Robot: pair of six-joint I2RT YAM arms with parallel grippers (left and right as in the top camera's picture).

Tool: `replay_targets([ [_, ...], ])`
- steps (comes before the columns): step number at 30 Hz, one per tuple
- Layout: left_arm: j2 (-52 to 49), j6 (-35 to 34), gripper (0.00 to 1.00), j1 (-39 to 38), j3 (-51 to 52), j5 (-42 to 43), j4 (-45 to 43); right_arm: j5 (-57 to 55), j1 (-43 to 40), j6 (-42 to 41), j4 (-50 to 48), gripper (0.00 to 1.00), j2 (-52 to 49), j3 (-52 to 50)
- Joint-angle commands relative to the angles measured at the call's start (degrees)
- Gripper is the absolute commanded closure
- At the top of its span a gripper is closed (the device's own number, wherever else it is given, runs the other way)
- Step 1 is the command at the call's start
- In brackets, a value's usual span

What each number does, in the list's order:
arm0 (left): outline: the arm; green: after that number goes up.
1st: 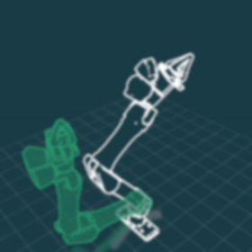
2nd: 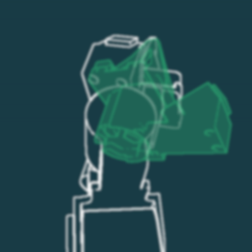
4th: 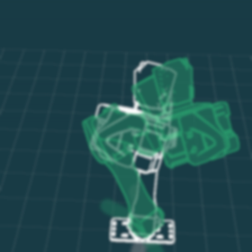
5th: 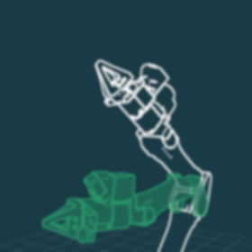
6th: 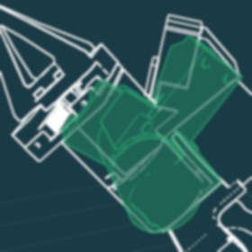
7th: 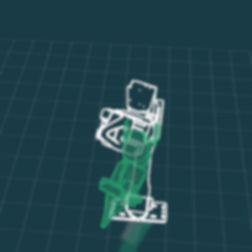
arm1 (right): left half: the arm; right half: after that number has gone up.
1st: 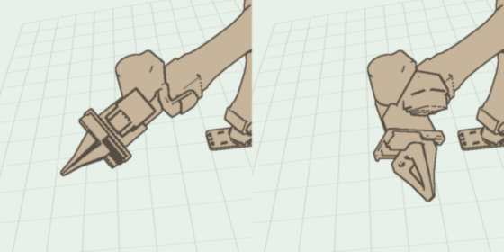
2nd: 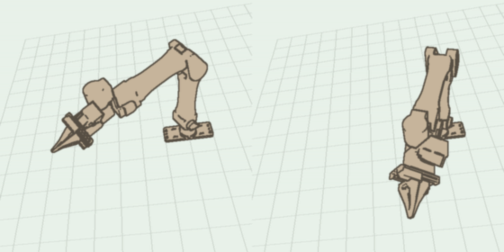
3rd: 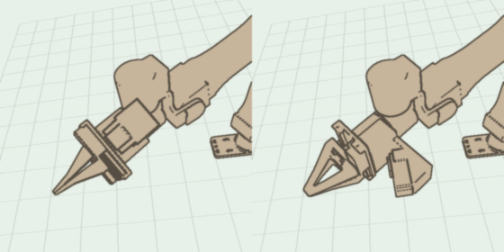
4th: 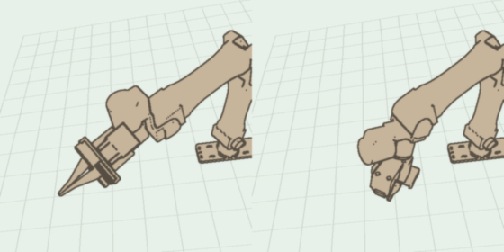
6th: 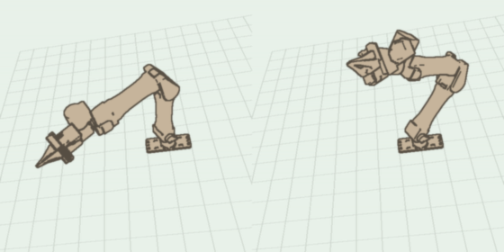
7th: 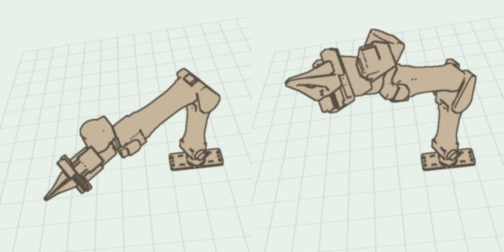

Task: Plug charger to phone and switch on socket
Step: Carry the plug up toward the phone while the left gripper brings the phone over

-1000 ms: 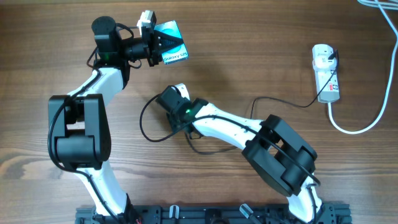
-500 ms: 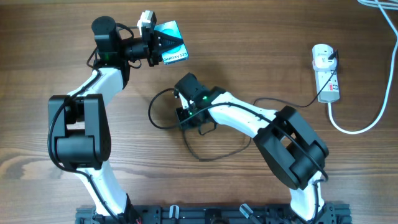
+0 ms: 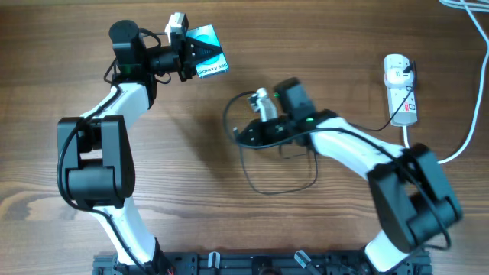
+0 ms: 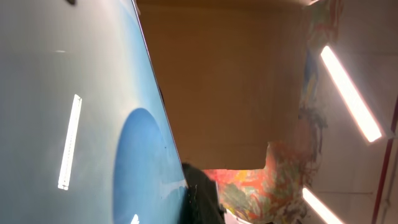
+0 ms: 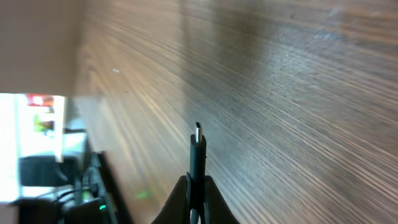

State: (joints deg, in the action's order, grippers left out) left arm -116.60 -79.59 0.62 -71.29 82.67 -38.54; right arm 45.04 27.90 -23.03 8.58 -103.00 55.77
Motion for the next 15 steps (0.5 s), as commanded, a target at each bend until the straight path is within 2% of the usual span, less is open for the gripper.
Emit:
replay_targets([
  [1,-0.55,3.13,0.96,-2.27,-1.49,2.51,-0.42,10.91,-4.48,2.58,-1.07,0.96,5.79,-3.21],
  [15,-0.55,5.95,0.96,-12.04,-1.49,-0.72,-0.42,29.40,-20.57,5.05,-1.14,0.96,14.10,-11.28],
])
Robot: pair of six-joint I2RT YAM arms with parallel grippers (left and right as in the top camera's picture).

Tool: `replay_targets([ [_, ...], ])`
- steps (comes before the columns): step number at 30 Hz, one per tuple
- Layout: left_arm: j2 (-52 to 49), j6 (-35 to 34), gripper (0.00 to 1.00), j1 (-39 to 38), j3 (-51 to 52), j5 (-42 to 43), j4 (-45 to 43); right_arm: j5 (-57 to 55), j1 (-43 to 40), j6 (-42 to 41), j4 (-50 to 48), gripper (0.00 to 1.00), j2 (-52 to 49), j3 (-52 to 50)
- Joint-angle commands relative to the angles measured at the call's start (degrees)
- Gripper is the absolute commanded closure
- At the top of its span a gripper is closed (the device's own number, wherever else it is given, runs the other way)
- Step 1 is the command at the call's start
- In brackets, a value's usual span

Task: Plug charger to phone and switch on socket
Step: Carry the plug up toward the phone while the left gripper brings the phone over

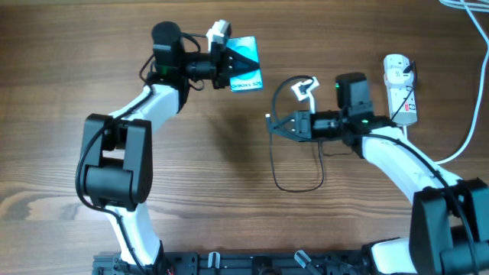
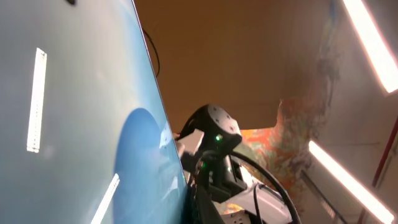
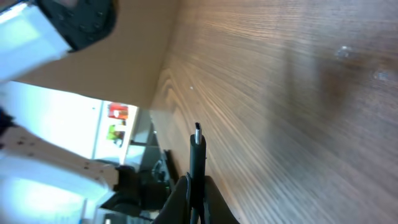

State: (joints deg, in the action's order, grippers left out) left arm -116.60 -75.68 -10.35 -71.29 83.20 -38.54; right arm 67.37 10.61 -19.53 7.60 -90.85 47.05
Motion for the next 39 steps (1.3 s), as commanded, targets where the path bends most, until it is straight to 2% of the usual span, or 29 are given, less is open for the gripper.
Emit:
replay_targets([
  [1,-0.55,2.10,0.96,-1.55,-1.49,-1.75,-0.42,8.37,-4.00,1.68,-0.13,0.96,1.99,-3.10],
  [15,-0.55,3.48,0.96,-4.72,-1.49,-6.21,3.69,16.44,-4.68,2.38,-1.57,0.96,1.99,-4.33],
  [22,-0.55,3.50,0.96,-4.94,-1.49,-7.02,3.69,17.18,-3.74,-4.63,-4.17,0.96,1.99,-4.33],
  [27,-0.55,4.81,0.96,-5.31,-1.49,-6.51,3.91,14.78,-1.57,-12.09,-12.35,0.96,1.99,-4.33],
  [31,-0.55,7.80,0.96,-5.42,-1.49,-6.36,8.96,14.14,-1.46,-17.62,-18.71,0.96,1.99,-4.33],
  [39,-0.55,10.82,0.96,-5.97,-1.49,-6.84,12.31,12.98,-1.44,-21.40,-22.51,0.96,1.97,-4.33],
])
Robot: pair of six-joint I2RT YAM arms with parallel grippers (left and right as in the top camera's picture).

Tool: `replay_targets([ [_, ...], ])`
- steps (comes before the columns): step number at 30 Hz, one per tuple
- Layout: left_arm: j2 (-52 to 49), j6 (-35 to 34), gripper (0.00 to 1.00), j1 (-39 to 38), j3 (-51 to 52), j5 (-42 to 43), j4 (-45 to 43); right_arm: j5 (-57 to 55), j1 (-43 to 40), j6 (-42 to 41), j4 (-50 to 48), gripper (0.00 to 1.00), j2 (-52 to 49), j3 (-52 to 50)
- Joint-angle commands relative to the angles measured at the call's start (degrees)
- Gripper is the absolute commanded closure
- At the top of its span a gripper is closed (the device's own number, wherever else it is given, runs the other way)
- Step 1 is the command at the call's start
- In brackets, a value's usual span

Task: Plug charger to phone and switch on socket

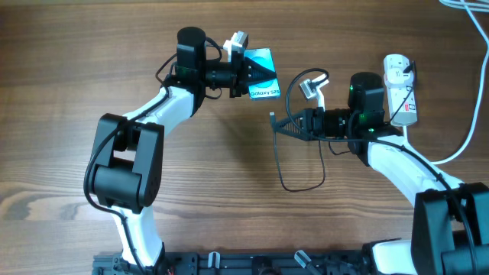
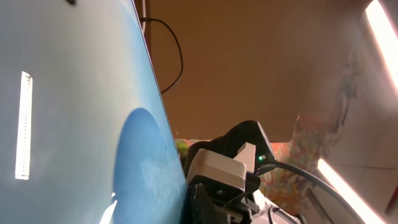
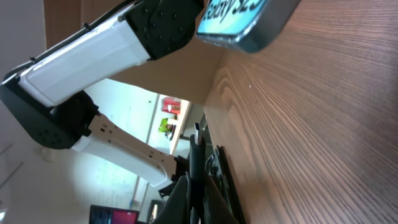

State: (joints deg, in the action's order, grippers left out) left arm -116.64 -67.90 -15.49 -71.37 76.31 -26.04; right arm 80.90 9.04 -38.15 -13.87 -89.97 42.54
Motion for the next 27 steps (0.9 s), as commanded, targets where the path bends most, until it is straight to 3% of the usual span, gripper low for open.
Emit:
replay_targets([
  [1,-0.50,3.08,0.96,-1.05,-1.40,-0.07,-0.22,-0.92,0.13,-3.04,-1.20,0.96,1.09,0.17],
  [8,-0.50,6.05,0.96,-3.13,-1.40,-0.39,-0.26,-1.44,0.13,-5.33,-2.05,0.96,1.09,0.17],
  [27,-0.50,6.23,0.96,-3.15,-1.40,-1.22,-0.28,-5.05,0.11,-6.12,-3.23,0.96,1.09,0.17],
])
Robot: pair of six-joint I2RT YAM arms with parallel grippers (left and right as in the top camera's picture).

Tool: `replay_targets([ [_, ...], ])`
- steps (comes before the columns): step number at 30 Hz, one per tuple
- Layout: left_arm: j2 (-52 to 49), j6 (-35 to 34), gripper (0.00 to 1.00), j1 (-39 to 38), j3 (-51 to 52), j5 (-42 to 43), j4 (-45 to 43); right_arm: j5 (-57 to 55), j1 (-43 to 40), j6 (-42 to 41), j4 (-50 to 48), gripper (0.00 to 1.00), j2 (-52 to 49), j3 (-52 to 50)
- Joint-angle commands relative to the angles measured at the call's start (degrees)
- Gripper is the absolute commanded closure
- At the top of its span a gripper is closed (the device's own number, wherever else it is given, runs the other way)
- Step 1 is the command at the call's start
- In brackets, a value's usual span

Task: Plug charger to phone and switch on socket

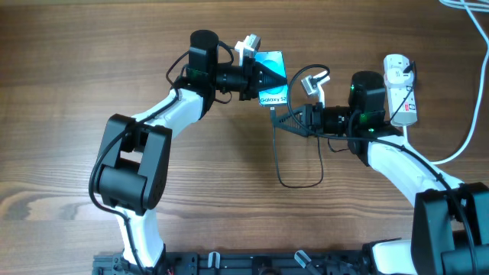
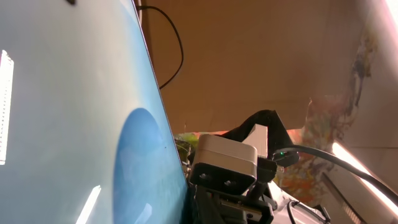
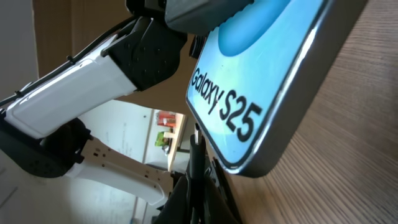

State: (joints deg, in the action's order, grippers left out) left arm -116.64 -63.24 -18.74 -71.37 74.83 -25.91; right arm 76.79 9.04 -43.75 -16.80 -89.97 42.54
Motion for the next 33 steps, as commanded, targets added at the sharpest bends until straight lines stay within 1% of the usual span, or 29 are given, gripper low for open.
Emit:
replay_targets([
  [1,-0.50,1.57,0.96,0.11,-1.40,0.26,-0.44,-0.96,0.11,-0.87,-0.33,0.96,1.09,0.17],
  [33,-0.50,1.57,0.96,0.92,-1.40,-0.39,-1.51,-1.18,0.11,-1.46,-0.35,0.96,1.09,0.17],
])
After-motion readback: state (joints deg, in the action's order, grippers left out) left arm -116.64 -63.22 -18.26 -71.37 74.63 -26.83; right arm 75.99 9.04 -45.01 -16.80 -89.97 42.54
